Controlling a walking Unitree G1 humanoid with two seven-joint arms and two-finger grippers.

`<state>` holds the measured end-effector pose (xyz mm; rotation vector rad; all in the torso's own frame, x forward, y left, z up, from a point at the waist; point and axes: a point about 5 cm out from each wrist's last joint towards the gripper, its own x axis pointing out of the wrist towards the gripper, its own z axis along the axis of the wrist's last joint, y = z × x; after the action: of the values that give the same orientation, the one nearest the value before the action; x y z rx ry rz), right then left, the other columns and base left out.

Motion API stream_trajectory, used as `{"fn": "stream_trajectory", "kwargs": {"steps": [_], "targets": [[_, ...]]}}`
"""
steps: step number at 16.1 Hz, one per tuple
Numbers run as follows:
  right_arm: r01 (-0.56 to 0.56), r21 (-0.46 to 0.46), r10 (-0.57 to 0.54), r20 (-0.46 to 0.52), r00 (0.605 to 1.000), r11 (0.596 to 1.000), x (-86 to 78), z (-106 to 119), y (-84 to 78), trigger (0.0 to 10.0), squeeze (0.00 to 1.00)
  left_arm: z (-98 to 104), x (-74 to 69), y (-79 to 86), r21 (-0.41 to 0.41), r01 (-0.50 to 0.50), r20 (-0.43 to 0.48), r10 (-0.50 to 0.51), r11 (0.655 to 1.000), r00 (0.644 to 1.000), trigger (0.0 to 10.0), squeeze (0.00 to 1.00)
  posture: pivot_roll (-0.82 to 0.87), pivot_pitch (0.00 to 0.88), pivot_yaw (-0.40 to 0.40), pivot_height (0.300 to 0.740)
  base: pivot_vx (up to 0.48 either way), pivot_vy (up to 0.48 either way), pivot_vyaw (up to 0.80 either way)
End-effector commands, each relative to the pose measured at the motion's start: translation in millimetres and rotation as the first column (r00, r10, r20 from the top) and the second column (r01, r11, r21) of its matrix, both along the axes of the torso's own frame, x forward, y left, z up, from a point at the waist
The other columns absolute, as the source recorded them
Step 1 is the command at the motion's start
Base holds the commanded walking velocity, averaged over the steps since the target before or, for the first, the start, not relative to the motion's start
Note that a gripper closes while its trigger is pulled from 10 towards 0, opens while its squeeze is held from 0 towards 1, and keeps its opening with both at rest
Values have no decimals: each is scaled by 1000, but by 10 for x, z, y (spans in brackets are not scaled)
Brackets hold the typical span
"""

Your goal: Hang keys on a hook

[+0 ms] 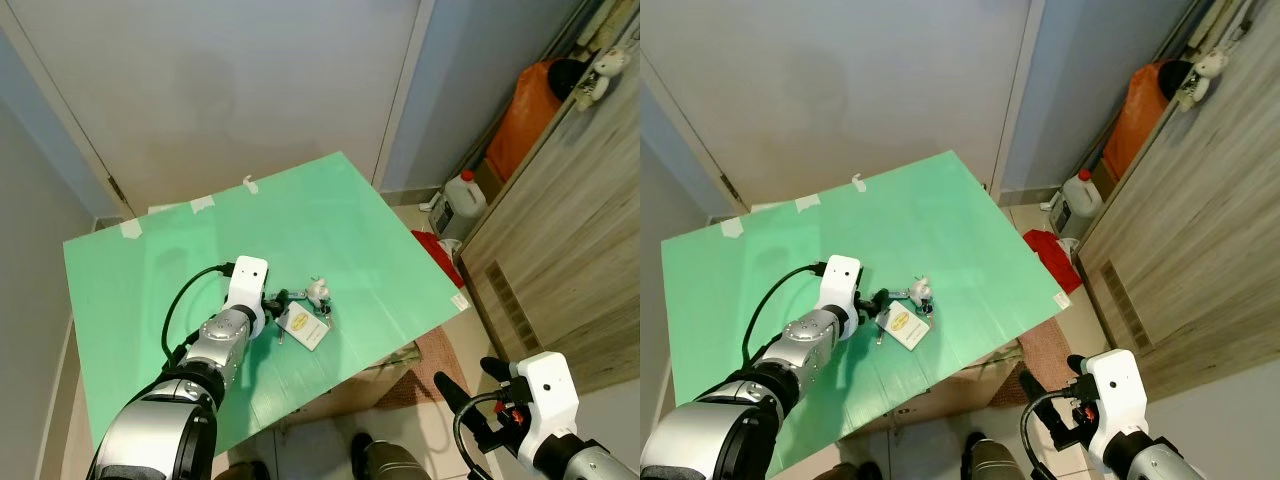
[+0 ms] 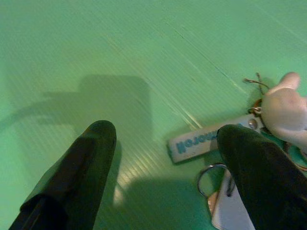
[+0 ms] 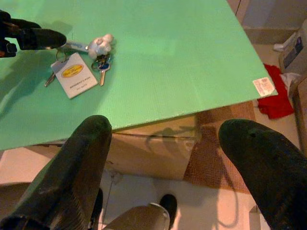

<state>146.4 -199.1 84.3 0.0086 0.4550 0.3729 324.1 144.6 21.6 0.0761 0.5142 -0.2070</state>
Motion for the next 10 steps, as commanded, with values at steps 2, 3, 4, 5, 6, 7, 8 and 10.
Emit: {"fn": "stream_trajectory", "kwargs": {"steps": [2, 3, 4, 5, 6, 7, 8, 10], "targets": [[7, -10, -7, -8, 1000, 1000, -40, 34, -26, 10000, 0, -87, -77, 8, -20, 18, -43, -19, 1000, 999, 10000, 0, -380, 198, -22, 740, 0, 0, 0], [6, -10, -6, -13, 1000, 1000, -48, 33, -26, 10000, 0, -91, -83, 6, -24, 31, -45, -32, 999, 998, 10000, 0, -379, 198, -22, 740, 0, 0, 0], [6, -11, -6, -15, 1000, 1000, -48, 31, -27, 10000, 0, -92, -85, -2, -22, 41, -46, -42, 999, 998, 10000, 0, -377, 197, -22, 740, 0, 0, 0], [4, -11, -5, -18, 1000, 1000, -41, 27, -23, 10000, 0, -106, -97, -16, -21, 55, -57, -56, 998, 997, 10000, 0, -374, 197, -22, 740, 0, 0, 0], [3, -10, -3, -19, 1000, 1000, -36, 27, -17, 10000, 0, -129, -118, -39, -35, 71, -74, -73, 997, 995, 10000, 0, -373, 198, -22, 740, 0, 0, 0], [3, -10, -3, -20, 1000, 1000, -32, 28, -13, 10000, 0, -136, -125, -50, -39, 80, -80, -83, 996, 993, 10000, 0, -371, 197, -22, 740, 0, 0, 0], [2, -8, -2, -19, 1000, 1000, -28, 30, -8, 10000, 0, -158, -144, -56, -55, 79, -102, -84, 995, 991, 10000, 0, -371, 198, -23, 740, 0, 0, 0], [-1, -8, 1, -21, 1000, 1000, -23, 33, 0, 10000, 0, -214, -191, -22, -67, 64, -154, -74, 996, 985, 10000, 0, -376, 200, -26, 740, 0, 0, 0]]}}
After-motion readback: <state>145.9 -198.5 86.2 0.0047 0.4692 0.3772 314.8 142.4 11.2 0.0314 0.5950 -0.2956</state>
